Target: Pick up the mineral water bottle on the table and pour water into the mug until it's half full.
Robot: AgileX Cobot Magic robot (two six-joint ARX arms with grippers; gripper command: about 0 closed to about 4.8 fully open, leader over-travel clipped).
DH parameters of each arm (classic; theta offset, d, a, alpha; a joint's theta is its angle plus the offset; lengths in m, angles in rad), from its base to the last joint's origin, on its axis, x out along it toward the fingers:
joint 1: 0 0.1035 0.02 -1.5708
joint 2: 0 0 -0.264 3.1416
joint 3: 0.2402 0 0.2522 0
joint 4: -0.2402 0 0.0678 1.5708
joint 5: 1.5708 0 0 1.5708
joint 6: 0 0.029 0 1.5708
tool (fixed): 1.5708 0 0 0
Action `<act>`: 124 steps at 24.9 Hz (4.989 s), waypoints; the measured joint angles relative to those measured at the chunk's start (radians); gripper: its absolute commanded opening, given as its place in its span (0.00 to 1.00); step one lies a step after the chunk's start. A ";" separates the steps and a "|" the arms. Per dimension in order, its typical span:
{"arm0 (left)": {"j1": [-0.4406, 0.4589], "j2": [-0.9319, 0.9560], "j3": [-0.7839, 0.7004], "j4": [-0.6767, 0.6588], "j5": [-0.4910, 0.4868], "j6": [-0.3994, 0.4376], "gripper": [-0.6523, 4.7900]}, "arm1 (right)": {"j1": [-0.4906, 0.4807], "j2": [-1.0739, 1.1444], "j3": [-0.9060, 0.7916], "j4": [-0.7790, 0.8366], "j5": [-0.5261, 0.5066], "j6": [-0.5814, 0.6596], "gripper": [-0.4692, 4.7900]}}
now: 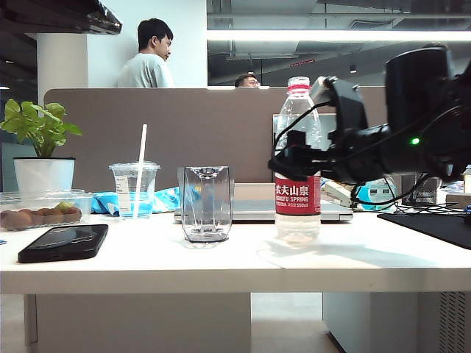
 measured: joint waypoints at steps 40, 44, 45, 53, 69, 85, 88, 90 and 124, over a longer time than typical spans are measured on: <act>0.000 0.000 0.000 -0.001 0.000 0.000 0.11 | 0.096 -0.158 0.375 -0.798 0.461 -1.167 0.55; 0.000 0.000 0.000 -0.001 0.000 0.000 0.11 | 0.097 -0.157 0.375 -0.809 0.464 -1.266 0.55; 0.000 0.000 0.000 -0.001 0.000 0.000 0.11 | 0.097 -0.157 0.375 -0.809 0.463 -1.286 0.55; 0.000 0.000 0.000 -0.001 0.000 0.000 0.11 | 0.097 -0.157 0.375 -0.809 0.464 -1.428 0.55; 0.000 0.000 0.000 -0.001 0.000 0.000 0.11 | 0.097 -0.157 0.375 -0.806 0.534 -1.528 0.55; 0.000 0.000 0.000 -0.002 0.000 0.000 0.11 | 0.097 -0.147 0.453 -0.805 0.553 -1.653 0.55; 0.000 0.000 0.000 -0.001 0.000 0.000 0.11 | 0.097 -0.147 0.453 -0.805 0.553 -1.706 0.55; 0.000 0.000 0.000 -0.001 0.000 0.000 0.11 | 0.097 -0.147 0.453 -0.805 0.553 -1.723 0.55; 0.000 0.000 0.000 -0.002 0.000 0.000 0.11 | 0.065 -0.123 0.181 -0.501 0.191 -0.408 0.55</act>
